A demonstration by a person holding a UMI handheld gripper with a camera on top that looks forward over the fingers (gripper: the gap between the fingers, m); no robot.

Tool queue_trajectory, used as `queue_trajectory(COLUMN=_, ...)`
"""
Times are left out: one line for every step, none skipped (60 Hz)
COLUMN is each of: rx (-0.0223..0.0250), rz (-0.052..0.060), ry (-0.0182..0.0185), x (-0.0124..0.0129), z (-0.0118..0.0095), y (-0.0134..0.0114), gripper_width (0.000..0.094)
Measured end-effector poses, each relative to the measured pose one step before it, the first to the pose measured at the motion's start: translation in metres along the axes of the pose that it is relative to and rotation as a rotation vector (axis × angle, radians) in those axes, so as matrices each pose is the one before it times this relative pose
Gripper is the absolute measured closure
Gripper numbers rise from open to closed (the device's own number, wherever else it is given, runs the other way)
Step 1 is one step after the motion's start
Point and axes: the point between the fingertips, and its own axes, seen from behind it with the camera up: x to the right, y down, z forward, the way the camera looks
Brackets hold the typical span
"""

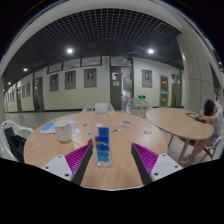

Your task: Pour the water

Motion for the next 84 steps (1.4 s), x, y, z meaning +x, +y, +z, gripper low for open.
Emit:
queue_trajectory(rx=0.00004, rz=0.0000, ry=-0.00397, x=-0.00115, z=0.00174, y=-0.00093, gripper_width=0.0105)
queue_trajectory(rx=0.00059, rz=-0.0002, ry=-0.00411, x=-0.00101, z=0.00348, y=-0.00027, gripper_width=0.0104)
queue_trajectory(rx=0.00279, rz=0.0016, ry=-0.00175, x=-0.00901, z=0.01741, y=0.00146, gripper_width=0.0104)
queue_trajectory(rx=0.00099, rz=0.0016, ry=-0.00150, x=-0.00031, z=0.00191, y=-0.00026, gripper_width=0.0103)
queue_trajectory(rx=0.00225, rz=0.0017, ry=-0.00097, x=-0.00013, z=0.00208, y=-0.00013, gripper_width=0.0103)
queue_trajectory(rx=0.00332, rz=0.0006, ry=-0.00004, x=-0.00011, z=0.00218, y=-0.00040, gripper_width=0.0104)
queue_trajectory(rx=0.00347, rz=0.0002, ry=0.00120, x=0.00004, z=0.00261, y=-0.00072, gripper_width=0.0105)
queue_trajectory(rx=0.00386, rz=0.0010, ry=0.00376, x=0.00040, z=0.00614, y=-0.00328, gripper_width=0.0107)
queue_trajectory(rx=0.00535, rz=0.0026, ry=0.00639, x=-0.00857, z=0.02188, y=0.00302, gripper_width=0.0103)
queue_trajectory(rx=0.00380, rz=0.0006, ry=0.00538, x=0.00057, z=0.00226, y=-0.00054, gripper_width=0.0104)
queue_trajectory(rx=0.00496, rz=-0.0009, ry=0.00518, x=0.00123, z=0.00278, y=-0.00099, gripper_width=0.0105)
queue_trajectory(rx=0.00668, rz=-0.0024, ry=0.00643, x=0.00147, z=0.00245, y=-0.00176, gripper_width=0.0104)
queue_trajectory(rx=0.00813, rz=-0.0022, ry=0.00898, x=-0.00152, z=0.01509, y=0.00009, gripper_width=0.0104)
queue_trajectory(rx=0.00559, rz=-0.0009, ry=0.00781, x=0.00204, z=0.00262, y=-0.00098, gripper_width=0.0107)
queue_trajectory(rx=0.00508, rz=-0.0019, ry=0.00565, x=0.00145, z=0.00275, y=-0.00076, gripper_width=0.0114)
queue_trajectory(rx=0.00443, rz=-0.0026, ry=0.00534, x=0.00113, z=0.00266, y=-0.00060, gripper_width=0.0120)
queue_trajectory(rx=0.00466, rz=-0.0026, ry=0.00406, x=0.00092, z=0.00275, y=-0.00063, gripper_width=0.0114)
queue_trajectory(rx=0.00361, rz=-0.0010, ry=0.00163, x=-0.00002, z=0.00251, y=-0.00055, gripper_width=0.0188)
queue_trajectory(rx=0.00019, rz=-0.0010, ry=-0.00310, x=-0.00083, z=0.00290, y=0.00019, gripper_width=0.0263)
queue_trajectory(rx=0.00003, rz=0.0022, ry=-0.01576, x=-0.00037, z=-0.00021, y=-0.00102, gripper_width=0.0337)
queue_trajectory(rx=-0.00147, rz=0.0125, ry=-0.00760, x=-0.00974, z=0.01561, y=0.00443, gripper_width=0.0412)
queue_trajectory(rx=-0.00242, rz=0.0109, ry=0.00262, x=-0.00035, z=0.00002, y=0.00053, gripper_width=0.0486)
queue_trajectory(rx=0.00496, rz=0.0068, ry=0.00537, x=0.00110, z=-0.00096, y=-0.00148, gripper_width=0.0488)
queue_trajectory(rx=0.00142, rz=0.0026, ry=0.00844, x=0.00144, z=-0.00158, y=-0.00037, gripper_width=0.0488)
queue_trajectory(rx=-0.00042, rz=-0.0013, ry=0.00704, x=0.00084, z=-0.00092, y=0.00021, gripper_width=0.0504)
queue_trajectory(rx=-0.00133, rz=-0.0034, ry=0.00593, x=0.00028, z=-0.00052, y=0.00081, gripper_width=0.0513)
queue_trajectory(rx=0.00120, rz=-0.0026, ry=0.00648, x=0.00409, z=-0.00699, y=-0.00066, gripper_width=0.0525)
queue_trajectory(rx=0.00351, rz=-0.0008, ry=0.00682, x=-0.00290, z=0.00905, y=0.00159, gripper_width=0.0539)
queue_trajectory(rx=0.00271, rz=-0.0014, ry=0.00505, x=0.00074, z=0.00080, y=0.00088, gripper_width=0.0550)
queue_trajectory(rx=0.00456, rz=-0.0025, ry=0.00409, x=-0.00004, z=0.00035, y=-0.00035, gripper_width=0.0561)
queue_trajectory(rx=0.00318, rz=-0.0053, ry=0.00428, x=0.00012, z=0.00064, y=-0.00033, gripper_width=0.0591)
queue_trajectory(rx=0.00300, rz=-0.0054, ry=0.00316, x=-0.00025, z=0.00062, y=-0.00044, gripper_width=0.0597)
queue_trajectory(rx=0.00169, rz=-0.0062, ry=0.00054, x=-0.00048, z=0.00048, y=-0.00050, gripper_width=0.0612)
queue_trajectory(rx=0.00009, rz=-0.0080, ry=-0.00156, x=-0.00009, z=-0.00479, y=-0.00202, gripper_width=0.0616)
queue_trajectory(rx=0.00163, rz=-0.0100, ry=-0.00100, x=-0.00131, z=-0.00162, y=-0.00025, gripper_width=0.0623)
queue_trajectory(rx=0.00162, rz=-0.0114, ry=-0.00249, x=-0.00161, z=0.00076, y=-0.00040, gripper_width=0.0625)
queue_trajectory(rx=0.00078, rz=-0.0127, ry=-0.00081, x=-0.00153, z=0.00102, y=-0.00050, gripper_width=0.0627)
queue_trajectory(rx=-0.00113, rz=-0.0144, ry=-0.00095, x=-0.00160, z=0.00107, y=-0.00051, gripper_width=0.0631)
queue_trajectory(rx=-0.00197, rz=-0.0152, ry=-0.00009, x=-0.00150, z=0.00112, y=-0.00079, gripper_width=0.0630)
queue_trajectory(rx=-0.00271, rz=-0.0155, ry=0.00162, x=-0.00160, z=0.00124, y=-0.00059, gripper_width=0.0631)
queue_trajectory(rx=0.00060, rz=-0.0164, ry=-0.00181, x=0.00138, z=0.00202, y=-0.00221, gripper_width=0.0631)
queue_trajectory(rx=0.00473, rz=-0.0193, ry=0.00967, x=-0.00186, z=0.00073, y=-0.00099, gripper_width=0.0631)
queue_trajectory(rx=0.00113, rz=-0.0252, ry=0.00669, x=-0.00004, z=0.00126, y=-0.00206, gripper_width=0.0632)
queue_trajectory(rx=0.00032, rz=-0.0316, ry=0.00693, x=-0.00026, z=0.00110, y=-0.00289, gripper_width=0.0632)
queue_trajectory(rx=0.00285, rz=-0.0339, ry=0.00966, x=-0.00014, z=0.00184, y=-0.00400, gripper_width=0.0632)
queue_trajectory(rx=0.00545, rz=-0.0387, ry=0.01208, x=0.00038, z=0.00277, y=-0.00505, gripper_width=0.0632)
queue_trajectory(rx=0.00428, rz=-0.0484, ry=0.01306, x=0.00050, z=0.00323, y=-0.00537, gripper_width=0.0631)
queue_trajectory(rx=0.00311, rz=-0.0600, ry=0.01353, x=0.00029, z=0.00355, y=-0.00555, gripper_width=0.0631)
queue_trajectory(rx=0.00207, rz=-0.0693, ry=0.01033, x=0.00787, z=-0.00736, y=-0.01537, gripper_width=0.0631)
queue_trajectory(rx=0.00497, rz=-0.0703, ry=0.01649, x=0.00103, z=0.00467, y=-0.00589, gripper_width=0.0632)
queue_trajectory(rx=0.00510, rz=-0.0709, ry=0.01590, x=0.00052, z=0.00341, y=-0.00637, gripper_width=0.0633)
queue_trajectory(rx=0.00519, rz=-0.0694, ry=0.01485, x=-0.00021, z=0.00353, y=-0.00605, gripper_width=0.0632)
queue_trajectory(rx=0.00549, rz=-0.0683, ry=0.01292, x=-0.00017, z=0.00443, y=-0.00623, gripper_width=0.0631)
queue_trajectory(rx=0.00548, rz=-0.0677, ry=0.01123, x=-0.00057, z=0.00473, y=-0.00645, gripper_width=0.0632)
queue_trajectory(rx=0.00583, rz=-0.0687, ry=0.00932, x=-0.00118, z=0.00467, y=-0.00639, gripper_width=0.0634)
queue_trajectory(rx=0.00757, rz=-0.0733, ry=0.00423, x=-0.00070, z=0.01115, y=-0.00187, gripper_width=0.0633)
queue_trajectory(rx=0.01078, rz=-0.0703, ry=0.00364, x=-0.00470, z=0.01213, y=-0.01320, gripper_width=0.0632)
queue_trajectory(rx=0.01146, rz=-0.0591, ry=0.02531, x=-0.00358, z=-0.00315, y=-0.00042, gripper_width=0.0631)
queue_trajectory(rx=0.00973, rz=-0.0692, ry=0.00990, x=0.00066, z=0.00432, y=-0.00711, gripper_width=0.0632)
queue_trajectory(rx=0.01139, rz=-0.0700, ry=0.00781, x=0.00186, z=0.00343, y=-0.00668, gripper_width=0.0632)
queue_trajectory(rx=0.01017, rz=-0.0669, ry=0.01130, x=0.00252, z=0.00346, y=-0.00633, gripper_width=0.0633)
queue_trajectory(rx=0.01325, rz=-0.0627, ry=0.00449, x=0.01068, z=-0.01038, y=-0.00444, gripper_width=0.0632)
queue_trajectory(rx=0.00993, rz=-0.0646, ry=0.00825, x=0.00232, z=0.00296, y=-0.00569, gripper_width=0.0632)
queue_trajectory(rx=0.01003, rz=-0.0610, ry=0.00943, x=0.00263, z=0.00263, y=-0.00536, gripper_width=0.0630)
queue_trajectory(rx=0.01111, rz=-0.0567, ry=0.00821, x=0.00243, z=0.00238, y=-0.00519, gripper_width=0.0630)
queue_trajectory(rx=0.01129, rz=-0.0546, ry=0.00908, x=0.00244, z=0.00185, y=-0.00502, gripper_width=0.0631)
queue_trajectory(rx=0.01094, rz=-0.0551, ry=0.00934, x=0.00270, z=0.00152, y=-0.00453, gripper_width=0.0630)
queue_trajectory(rx=0.00946, rz=-0.0556, ry=0.00879, x=0.00247, z=0.00160, y=-0.00363, gripper_width=0.0631)
queue_trajectory(rx=0.00885, rz=-0.0547, ry=0.00870, x=0.00273, z=0.00134, y=-0.00304, gripper_width=0.0631)
queue_trajectory(rx=0.00912, rz=-0.0638, ry=-0.00227, x=0.00638, z=0.01082, y=-0.00183, gripper_width=0.0630)
queue_trajectory(rx=0.00491, rz=-0.0413, ry=0.01724, x=-0.00725, z=-0.00333, y=-0.01345, gripper_width=0.0633)
queue_trajectory(rx=0.00456, rz=-0.0438, ry=0.00852, x=0.00344, z=0.00028, y=-0.00069, gripper_width=0.0630)
queue_trajectory(rx=0.00287, rz=-0.0405, ry=0.00600, x=0.00334, z=0.00080, y=-0.00251, gripper_width=0.0631)
queue_trajectory(rx=0.00207, rz=-0.0373, ry=0.00276, x=0.00153, z=0.00075, y=-0.00069, gripper_width=0.0631)
queue_trajectory(rx=0.00249, rz=-0.0346, ry=-0.00028, x=0.00121, z=0.00062, y=-0.00103, gripper_width=0.0631)
queue_trajectory(rx=0.00470, rz=-0.0342, ry=-0.00372, x=-0.00048, z=-0.00041, y=0.00473, gripper_width=0.0633)
queue_trajectory(rx=0.03330, rz=-0.0441, ry=-0.02875, x=0.01497, z=-0.00742, y=0.00577, gripper_width=0.0633)
queue_trajectory(rx=0.00372, rz=-0.0257, ry=-0.00160, x=0.00116, z=-0.00035, y=-0.00071, gripper_width=0.0632)
queue_trajectory(rx=0.00213, rz=-0.0234, ry=-0.00101, x=0.00022, z=-0.00018, y=-0.00069, gripper_width=0.0632)
queue_trajectory(rx=0.00153, rz=-0.0208, ry=-0.00031, x=0.00042, z=-0.00035, y=-0.00057, gripper_width=0.0630)
queue_trajectory(rx=0.00137, rz=-0.0173, ry=-0.00010, x=0.00070, z=-0.00039, y=-0.00023, gripper_width=0.0631)
queue_trajectory(rx=0.00215, rz=-0.0137, ry=-0.00054, x=0.00030, z=-0.00039, y=-0.00033, gripper_width=0.0630)
queue_trajectory(rx=-0.02860, rz=0.0006, ry=0.02149, x=-0.00949, z=0.00460, y=-0.00857, gripper_width=0.0631)
queue_trajectory(rx=0.03423, rz=-0.0208, ry=-0.02142, x=0.00962, z=-0.01042, y=0.01223, gripper_width=0.0631)
